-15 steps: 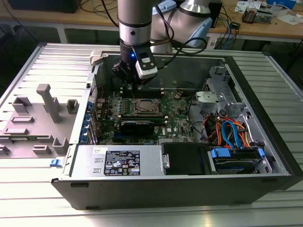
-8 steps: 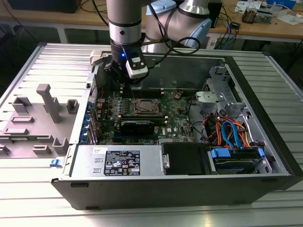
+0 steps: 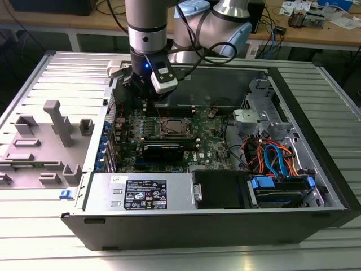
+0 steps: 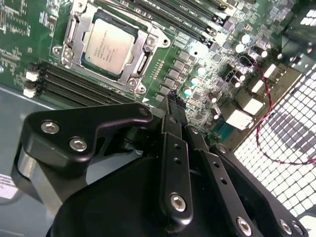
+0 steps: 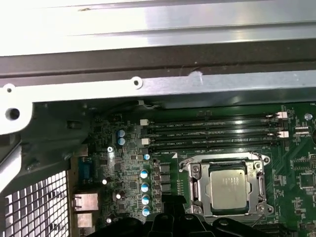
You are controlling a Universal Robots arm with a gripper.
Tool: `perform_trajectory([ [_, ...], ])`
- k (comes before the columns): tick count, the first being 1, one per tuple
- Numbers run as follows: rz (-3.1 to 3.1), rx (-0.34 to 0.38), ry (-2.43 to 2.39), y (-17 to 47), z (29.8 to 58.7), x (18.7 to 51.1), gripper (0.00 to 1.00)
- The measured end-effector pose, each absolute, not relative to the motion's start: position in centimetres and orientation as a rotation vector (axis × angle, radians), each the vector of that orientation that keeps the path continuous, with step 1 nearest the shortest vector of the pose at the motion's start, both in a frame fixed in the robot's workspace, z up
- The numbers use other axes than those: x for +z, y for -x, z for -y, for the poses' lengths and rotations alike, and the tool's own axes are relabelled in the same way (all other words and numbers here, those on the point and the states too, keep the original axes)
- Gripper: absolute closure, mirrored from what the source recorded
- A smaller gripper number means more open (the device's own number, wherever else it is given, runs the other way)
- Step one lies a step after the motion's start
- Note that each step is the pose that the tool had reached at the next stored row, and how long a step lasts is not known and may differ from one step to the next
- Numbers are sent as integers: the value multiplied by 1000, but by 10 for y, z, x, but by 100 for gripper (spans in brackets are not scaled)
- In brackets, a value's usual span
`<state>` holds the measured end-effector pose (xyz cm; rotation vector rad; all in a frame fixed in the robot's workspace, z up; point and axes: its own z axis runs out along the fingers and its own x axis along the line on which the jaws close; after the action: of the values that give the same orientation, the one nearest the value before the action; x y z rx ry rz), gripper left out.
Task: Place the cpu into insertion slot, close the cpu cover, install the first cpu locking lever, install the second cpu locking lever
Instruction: 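Install the first cpu locking lever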
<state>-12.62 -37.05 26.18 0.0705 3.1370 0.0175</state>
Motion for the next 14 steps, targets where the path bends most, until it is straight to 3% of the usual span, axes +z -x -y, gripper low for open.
perform_trajectory([
  [14,-3129,18,-9,132,361,261,89],
])
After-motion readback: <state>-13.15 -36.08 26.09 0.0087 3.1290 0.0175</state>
